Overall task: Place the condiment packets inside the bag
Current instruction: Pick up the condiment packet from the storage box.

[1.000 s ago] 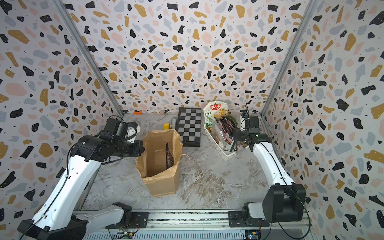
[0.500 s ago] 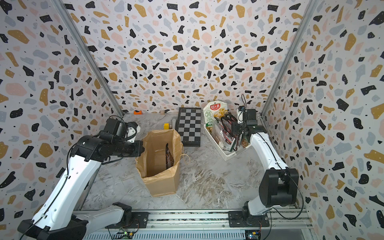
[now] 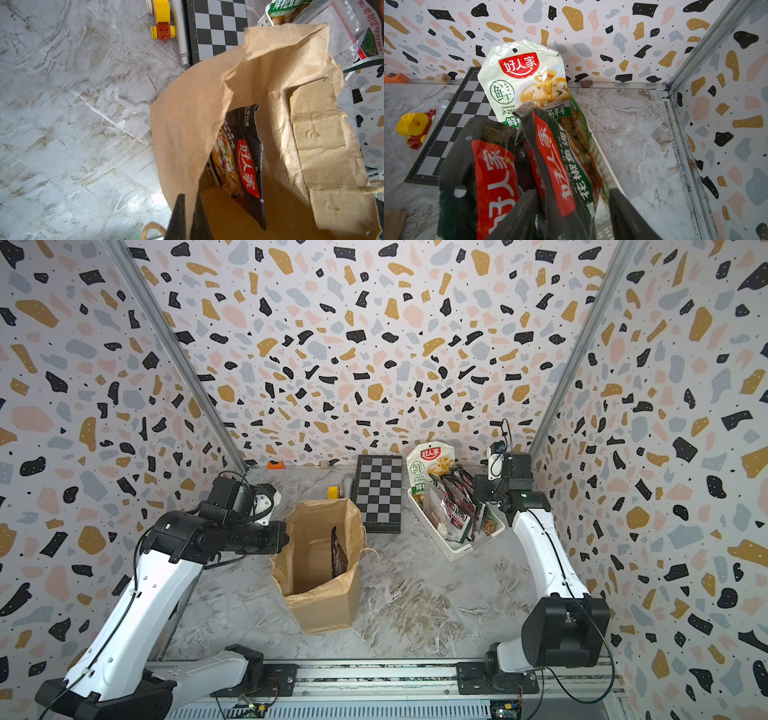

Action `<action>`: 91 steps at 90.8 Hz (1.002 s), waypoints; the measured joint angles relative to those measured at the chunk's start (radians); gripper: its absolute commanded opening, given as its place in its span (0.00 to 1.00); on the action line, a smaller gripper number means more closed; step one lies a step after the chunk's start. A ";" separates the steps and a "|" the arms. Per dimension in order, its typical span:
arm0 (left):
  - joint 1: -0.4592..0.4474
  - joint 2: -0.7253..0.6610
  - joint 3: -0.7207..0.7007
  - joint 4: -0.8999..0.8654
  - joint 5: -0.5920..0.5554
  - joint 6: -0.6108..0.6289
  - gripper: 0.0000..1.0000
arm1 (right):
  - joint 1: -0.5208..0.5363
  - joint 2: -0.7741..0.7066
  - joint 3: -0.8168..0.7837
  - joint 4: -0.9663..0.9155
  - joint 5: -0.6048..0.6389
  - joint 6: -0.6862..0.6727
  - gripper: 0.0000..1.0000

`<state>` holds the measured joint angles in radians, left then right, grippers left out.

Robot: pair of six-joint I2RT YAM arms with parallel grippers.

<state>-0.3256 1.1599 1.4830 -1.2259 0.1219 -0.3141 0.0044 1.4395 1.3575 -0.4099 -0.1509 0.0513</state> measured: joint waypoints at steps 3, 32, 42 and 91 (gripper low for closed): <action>0.000 0.000 -0.001 0.000 0.000 0.000 0.00 | -0.003 0.003 -0.001 0.000 -0.008 0.001 0.57; 0.000 0.000 -0.004 0.000 0.000 0.005 0.00 | -0.007 0.193 -0.001 0.003 -0.089 -0.009 0.32; 0.000 0.000 -0.004 0.000 0.000 0.006 0.00 | -0.007 0.216 0.000 0.002 -0.097 -0.013 0.07; 0.000 0.000 -0.004 0.000 0.000 0.008 0.00 | -0.008 -0.189 0.040 -0.162 -0.110 0.046 0.00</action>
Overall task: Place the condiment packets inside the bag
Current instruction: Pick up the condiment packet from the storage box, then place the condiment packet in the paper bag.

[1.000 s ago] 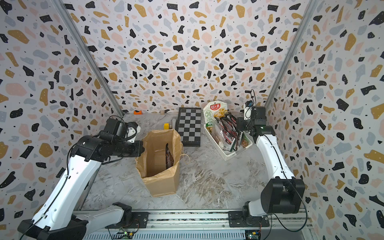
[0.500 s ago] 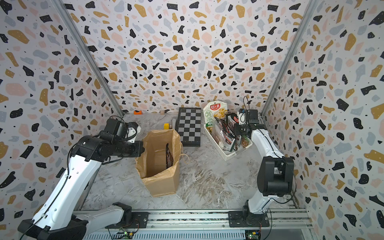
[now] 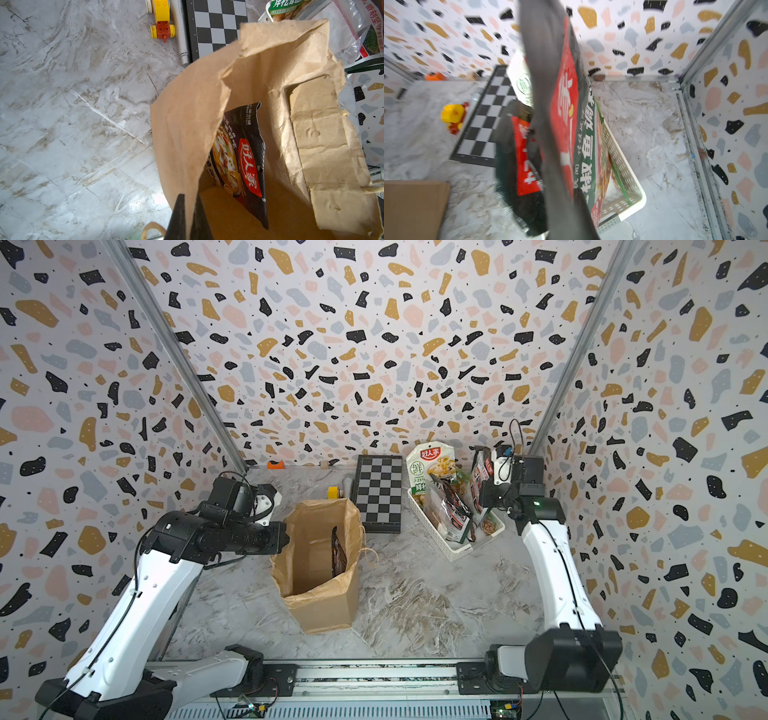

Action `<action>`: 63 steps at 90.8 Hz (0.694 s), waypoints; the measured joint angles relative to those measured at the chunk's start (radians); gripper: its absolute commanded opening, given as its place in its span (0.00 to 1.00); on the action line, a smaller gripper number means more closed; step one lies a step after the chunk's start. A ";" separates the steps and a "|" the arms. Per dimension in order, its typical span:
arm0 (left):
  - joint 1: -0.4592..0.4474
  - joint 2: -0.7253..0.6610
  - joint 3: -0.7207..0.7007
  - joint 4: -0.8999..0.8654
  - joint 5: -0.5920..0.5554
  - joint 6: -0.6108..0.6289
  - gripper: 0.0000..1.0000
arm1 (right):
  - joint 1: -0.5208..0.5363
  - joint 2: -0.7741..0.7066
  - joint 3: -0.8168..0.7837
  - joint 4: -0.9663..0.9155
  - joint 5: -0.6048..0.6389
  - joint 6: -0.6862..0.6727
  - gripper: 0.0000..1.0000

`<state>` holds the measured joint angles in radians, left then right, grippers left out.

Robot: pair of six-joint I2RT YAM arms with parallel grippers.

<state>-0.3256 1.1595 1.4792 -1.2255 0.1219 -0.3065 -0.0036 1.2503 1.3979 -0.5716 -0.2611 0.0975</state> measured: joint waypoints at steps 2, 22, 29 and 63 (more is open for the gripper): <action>0.000 0.000 0.000 0.000 0.000 0.000 0.00 | 0.001 -0.024 0.013 -0.005 -0.018 0.013 0.00; 0.000 0.000 0.000 0.000 0.006 0.000 0.00 | 0.113 -0.140 0.177 0.051 -0.244 0.202 0.00; 0.000 0.000 0.000 0.000 0.011 0.000 0.00 | 0.197 -0.145 0.203 0.121 -0.321 0.289 0.00; 0.000 0.000 -0.001 0.001 0.027 0.000 0.00 | 0.671 -0.012 0.214 0.453 -0.443 0.570 0.00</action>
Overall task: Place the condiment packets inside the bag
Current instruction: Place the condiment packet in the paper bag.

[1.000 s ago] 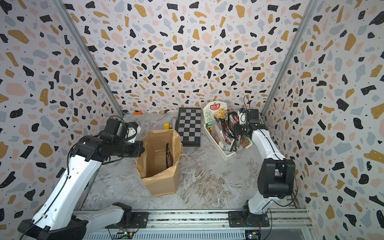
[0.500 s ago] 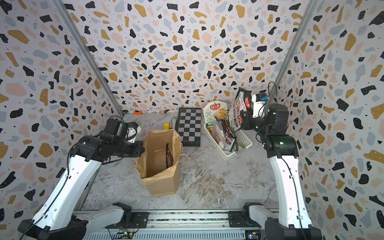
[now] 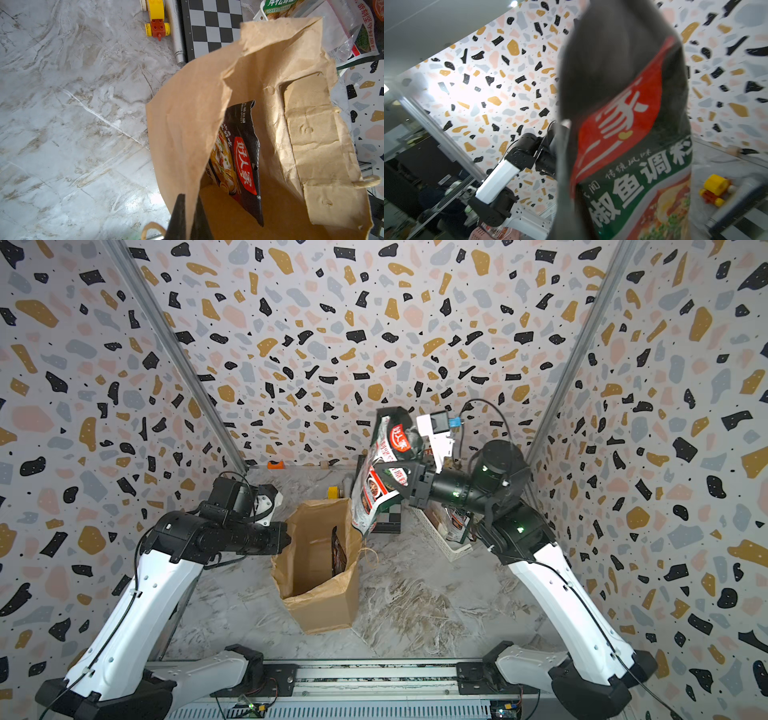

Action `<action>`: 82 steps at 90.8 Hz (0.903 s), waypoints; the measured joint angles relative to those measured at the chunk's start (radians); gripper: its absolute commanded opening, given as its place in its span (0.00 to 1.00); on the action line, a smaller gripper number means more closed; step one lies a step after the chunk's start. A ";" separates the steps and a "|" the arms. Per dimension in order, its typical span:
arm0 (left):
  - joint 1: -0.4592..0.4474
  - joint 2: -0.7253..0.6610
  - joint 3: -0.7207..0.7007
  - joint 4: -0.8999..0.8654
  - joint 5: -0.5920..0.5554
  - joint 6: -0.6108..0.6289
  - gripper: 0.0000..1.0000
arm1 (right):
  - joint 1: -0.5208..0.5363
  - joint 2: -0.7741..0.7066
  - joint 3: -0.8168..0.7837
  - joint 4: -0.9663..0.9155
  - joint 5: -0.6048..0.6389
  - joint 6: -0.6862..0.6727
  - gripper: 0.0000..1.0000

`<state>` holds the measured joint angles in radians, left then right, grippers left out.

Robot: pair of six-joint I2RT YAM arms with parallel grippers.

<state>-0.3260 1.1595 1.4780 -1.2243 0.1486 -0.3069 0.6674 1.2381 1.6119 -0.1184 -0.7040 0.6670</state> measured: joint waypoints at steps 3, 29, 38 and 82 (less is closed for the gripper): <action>0.000 0.000 0.000 0.000 0.000 0.000 0.00 | 0.034 0.027 0.008 0.013 0.000 0.005 0.00; -0.001 -0.008 -0.001 0.006 0.002 0.000 0.00 | 0.215 0.213 0.017 0.094 0.030 0.033 0.00; -0.001 -0.013 -0.001 0.006 0.003 0.000 0.00 | 0.232 0.222 -0.040 0.126 0.059 0.047 0.00; -0.002 -0.019 -0.008 0.006 0.003 0.000 0.00 | 0.236 0.259 -0.227 0.180 0.116 0.087 0.00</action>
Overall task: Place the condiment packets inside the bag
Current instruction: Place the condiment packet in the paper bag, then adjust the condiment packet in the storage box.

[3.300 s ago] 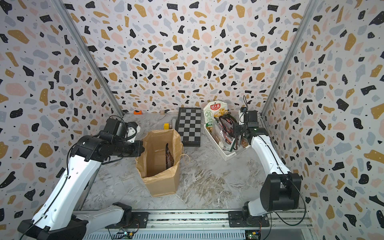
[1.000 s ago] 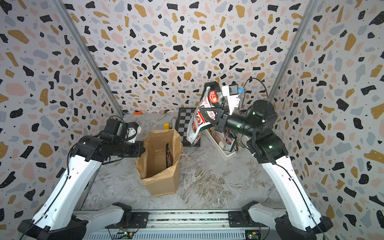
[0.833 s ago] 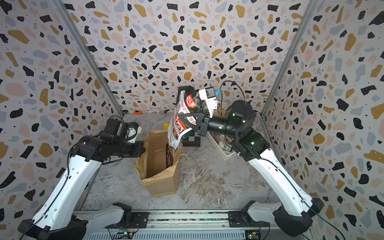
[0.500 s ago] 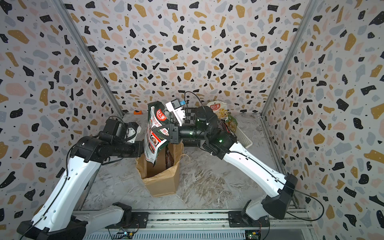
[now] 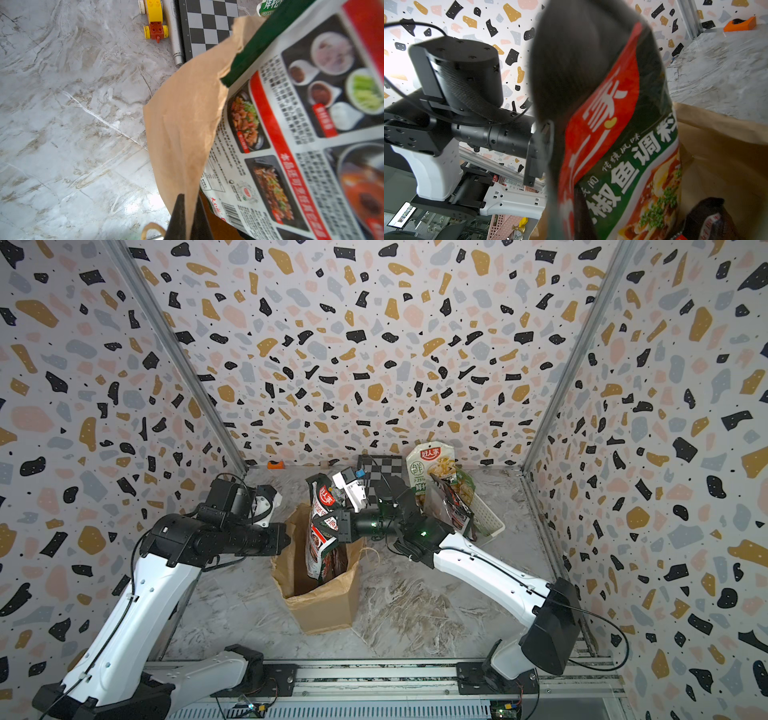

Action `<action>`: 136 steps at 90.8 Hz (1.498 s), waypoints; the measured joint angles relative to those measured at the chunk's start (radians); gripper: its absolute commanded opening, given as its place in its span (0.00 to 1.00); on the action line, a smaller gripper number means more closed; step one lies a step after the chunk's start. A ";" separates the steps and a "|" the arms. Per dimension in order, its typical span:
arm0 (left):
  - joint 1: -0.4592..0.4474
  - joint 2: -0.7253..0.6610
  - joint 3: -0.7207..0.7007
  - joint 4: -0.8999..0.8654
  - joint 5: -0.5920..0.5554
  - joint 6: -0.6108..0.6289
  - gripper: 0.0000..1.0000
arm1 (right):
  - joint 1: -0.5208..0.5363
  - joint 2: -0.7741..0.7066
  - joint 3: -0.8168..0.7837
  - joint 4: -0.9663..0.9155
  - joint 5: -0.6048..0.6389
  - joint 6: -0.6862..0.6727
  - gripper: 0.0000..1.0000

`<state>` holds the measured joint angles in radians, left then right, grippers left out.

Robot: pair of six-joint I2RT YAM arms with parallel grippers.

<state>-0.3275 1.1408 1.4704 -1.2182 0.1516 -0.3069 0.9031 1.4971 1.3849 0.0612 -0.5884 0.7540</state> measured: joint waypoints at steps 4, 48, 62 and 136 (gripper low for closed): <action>0.000 0.000 0.000 0.000 0.000 0.000 0.00 | 0.003 0.004 -0.005 0.001 0.010 -0.006 0.00; 0.000 0.011 -0.006 0.007 -0.001 0.000 0.00 | 0.054 0.040 -0.158 0.008 0.277 -0.207 0.32; 0.000 0.017 -0.006 0.008 -0.003 0.000 0.00 | 0.054 0.016 -0.157 0.006 0.317 -0.243 0.51; -0.003 0.027 -0.009 0.008 -0.003 0.000 0.00 | -0.701 -0.134 -0.168 -0.529 0.542 -0.829 0.95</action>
<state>-0.3305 1.1683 1.4616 -1.2102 0.1486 -0.3065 0.2024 1.3628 1.2171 -0.4675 -0.0463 -0.0753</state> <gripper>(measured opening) 0.052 0.962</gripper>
